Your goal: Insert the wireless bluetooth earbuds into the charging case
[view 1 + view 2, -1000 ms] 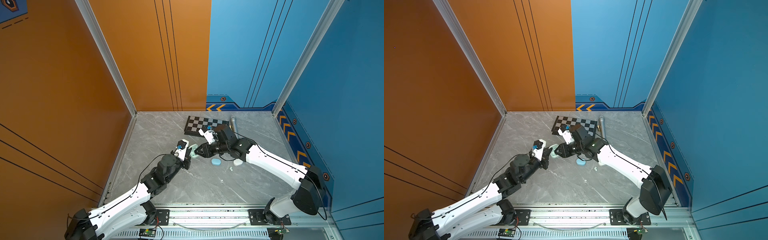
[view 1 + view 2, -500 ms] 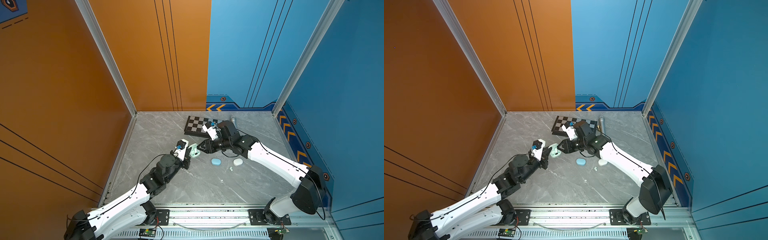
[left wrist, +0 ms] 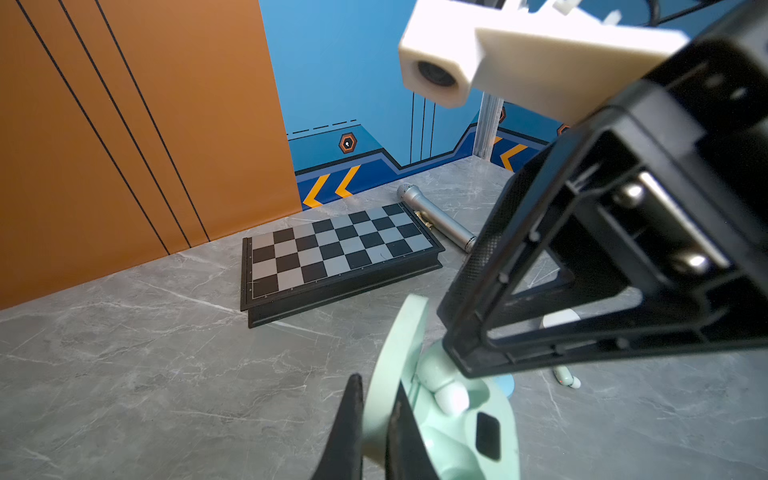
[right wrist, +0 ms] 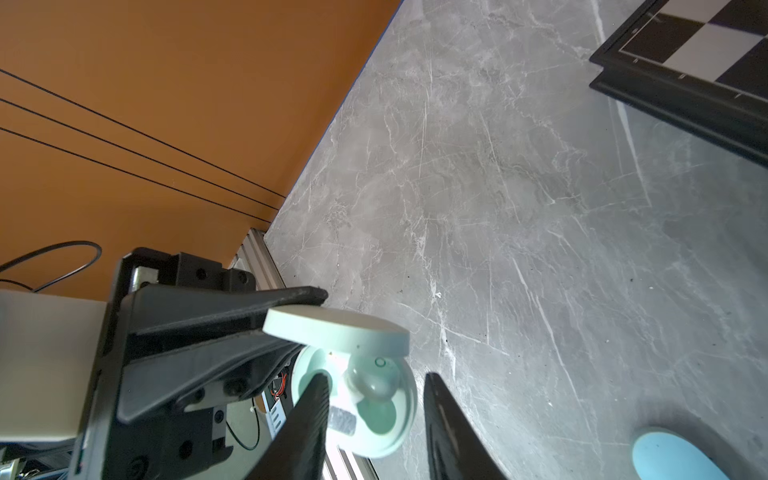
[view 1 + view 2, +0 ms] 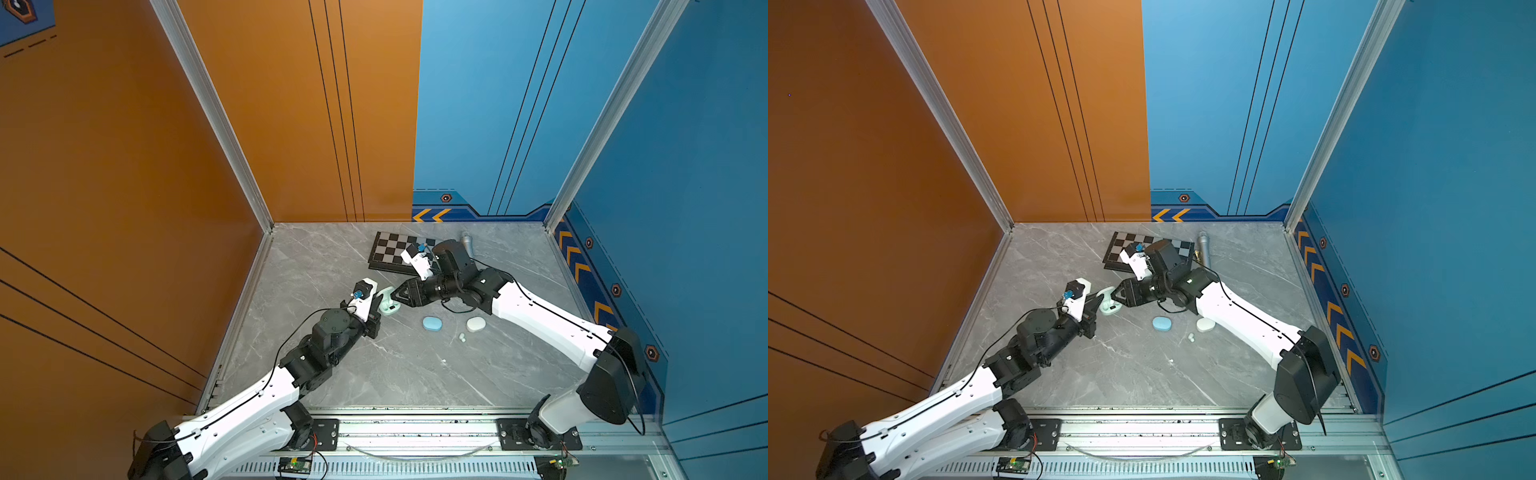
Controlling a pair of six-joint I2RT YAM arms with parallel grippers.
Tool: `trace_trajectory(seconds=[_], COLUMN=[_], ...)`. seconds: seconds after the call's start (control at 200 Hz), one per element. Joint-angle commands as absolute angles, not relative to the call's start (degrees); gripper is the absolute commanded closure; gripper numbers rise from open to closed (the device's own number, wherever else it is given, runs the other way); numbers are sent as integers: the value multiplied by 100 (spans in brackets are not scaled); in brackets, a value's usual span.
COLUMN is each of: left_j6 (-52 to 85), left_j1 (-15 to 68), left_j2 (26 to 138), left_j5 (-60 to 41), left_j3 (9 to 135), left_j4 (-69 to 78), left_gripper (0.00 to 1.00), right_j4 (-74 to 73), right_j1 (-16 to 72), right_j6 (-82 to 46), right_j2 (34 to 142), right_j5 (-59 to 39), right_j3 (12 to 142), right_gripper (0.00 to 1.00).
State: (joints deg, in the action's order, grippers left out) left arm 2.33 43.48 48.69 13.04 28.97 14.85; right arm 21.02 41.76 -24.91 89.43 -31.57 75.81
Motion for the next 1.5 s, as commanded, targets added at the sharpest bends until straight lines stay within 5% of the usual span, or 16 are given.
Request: trace_trajectory(seconds=[0.0, 1.016, 1.492], left_j6=[120, 88, 17], left_j1=[4279, 4223, 4193], left_j2=[4831, 4825, 4860], left_j5=[1186, 1325, 1692], left_j3=[2997, 2883, 2732], left_j4=[1607, 1591, 1518], left_gripper=[100, 100, 100], right_j4=[2237, 2251, 2181], right_j1=[4235, 4247, 4192], right_j6=[-2430, -2452, -2716], right_j2=[9082, 8986, 8772], right_j5=[-3293, -3115, -2863], right_j3=[7723, 7871, 7844], right_gripper=[59, 80, 80])
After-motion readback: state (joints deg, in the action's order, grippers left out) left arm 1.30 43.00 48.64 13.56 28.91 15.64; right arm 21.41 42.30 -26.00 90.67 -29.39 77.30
